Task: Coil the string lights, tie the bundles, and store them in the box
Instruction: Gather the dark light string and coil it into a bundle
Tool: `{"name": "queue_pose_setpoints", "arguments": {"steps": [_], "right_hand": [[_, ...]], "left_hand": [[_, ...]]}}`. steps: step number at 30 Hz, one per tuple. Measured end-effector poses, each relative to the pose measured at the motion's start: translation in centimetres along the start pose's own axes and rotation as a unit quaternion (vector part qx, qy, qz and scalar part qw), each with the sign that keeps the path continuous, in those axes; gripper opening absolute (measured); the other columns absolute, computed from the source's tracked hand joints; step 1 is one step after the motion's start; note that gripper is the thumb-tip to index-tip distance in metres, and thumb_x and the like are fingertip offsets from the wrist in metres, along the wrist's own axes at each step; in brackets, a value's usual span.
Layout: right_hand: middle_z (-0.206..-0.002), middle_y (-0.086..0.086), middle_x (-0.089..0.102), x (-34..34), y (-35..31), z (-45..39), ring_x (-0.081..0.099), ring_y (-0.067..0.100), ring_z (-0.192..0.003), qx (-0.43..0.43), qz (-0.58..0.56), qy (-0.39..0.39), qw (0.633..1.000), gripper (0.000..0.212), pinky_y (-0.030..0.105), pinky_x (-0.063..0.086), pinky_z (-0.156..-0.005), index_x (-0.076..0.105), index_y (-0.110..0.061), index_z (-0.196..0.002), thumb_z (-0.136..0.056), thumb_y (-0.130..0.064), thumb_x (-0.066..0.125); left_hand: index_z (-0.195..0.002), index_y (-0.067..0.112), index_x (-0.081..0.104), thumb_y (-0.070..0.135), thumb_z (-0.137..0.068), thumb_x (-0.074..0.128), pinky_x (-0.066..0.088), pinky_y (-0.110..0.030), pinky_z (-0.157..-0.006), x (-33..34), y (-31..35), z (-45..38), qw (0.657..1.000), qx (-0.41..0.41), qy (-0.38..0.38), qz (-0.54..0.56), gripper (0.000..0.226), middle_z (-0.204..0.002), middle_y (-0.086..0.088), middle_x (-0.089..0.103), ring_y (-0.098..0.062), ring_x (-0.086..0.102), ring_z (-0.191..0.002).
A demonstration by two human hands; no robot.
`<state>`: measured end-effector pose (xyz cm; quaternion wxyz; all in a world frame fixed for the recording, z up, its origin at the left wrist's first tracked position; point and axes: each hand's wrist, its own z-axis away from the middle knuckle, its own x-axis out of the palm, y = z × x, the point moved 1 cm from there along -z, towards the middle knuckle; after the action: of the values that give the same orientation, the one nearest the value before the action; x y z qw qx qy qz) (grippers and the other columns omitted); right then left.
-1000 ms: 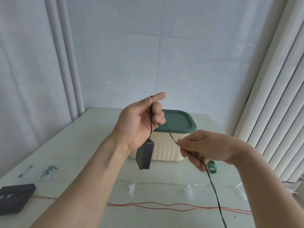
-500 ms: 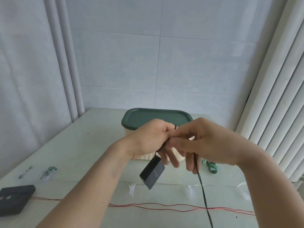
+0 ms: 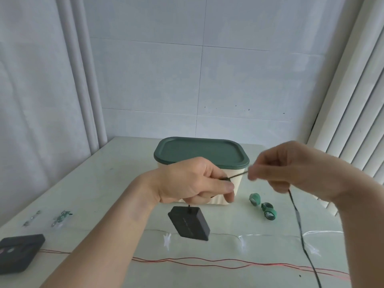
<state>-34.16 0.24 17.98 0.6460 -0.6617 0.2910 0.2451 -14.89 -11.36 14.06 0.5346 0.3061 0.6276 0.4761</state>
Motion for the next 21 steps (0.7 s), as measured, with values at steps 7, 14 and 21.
{"name": "queue_pose_setpoints", "arguments": {"steps": [7, 14, 21], "right_hand": [[-0.059, -0.001, 0.050, 2.6, 0.3, -2.2, 0.045, 0.016, -0.048, 0.029, -0.166, 0.057, 0.984, 0.032, 0.027, 0.041, -0.045, 0.073, -0.003, -0.088, -0.092, -0.034, 0.065], [-0.063, 0.002, 0.055, 3.7, 0.4, -2.6, 0.050, 0.015, -0.052, 0.050, -0.112, -0.003, 0.992, 0.029, 0.027, 0.044, -0.052, 0.073, -0.008, -0.095, -0.104, -0.024, 0.051], [-0.069, -0.004, 0.070, 6.6, -0.8, -3.5, 0.053, 0.010, -0.049, 0.055, 0.125, 0.049, 0.989, 0.022, 0.024, 0.046, -0.051, 0.073, -0.030, -0.090, -0.098, -0.029, 0.052]], "left_hand": [[-0.063, 0.016, 0.046, 0.018, -0.087, 0.053, 0.008, -0.022, -0.039, -1.4, 0.3, -0.3, 0.942, 0.086, 0.141, 0.294, 0.025, -0.053, 0.006, 0.010, -0.011, 0.007, -0.041], [-0.103, 0.008, 0.062, 0.019, -0.102, 0.032, 0.015, -0.022, -0.041, -3.2, 0.1, -0.2, 0.828, 0.215, 0.262, 0.447, 0.033, -0.050, 0.008, 0.025, -0.007, 0.021, -0.037], [-0.118, 0.000, 0.057, 0.010, -0.103, 0.035, 0.036, -0.021, -0.046, -2.8, 0.3, -0.3, 0.841, 0.205, 0.304, 0.399, 0.029, -0.057, 0.003, 0.042, -0.013, 0.043, -0.046]]}}
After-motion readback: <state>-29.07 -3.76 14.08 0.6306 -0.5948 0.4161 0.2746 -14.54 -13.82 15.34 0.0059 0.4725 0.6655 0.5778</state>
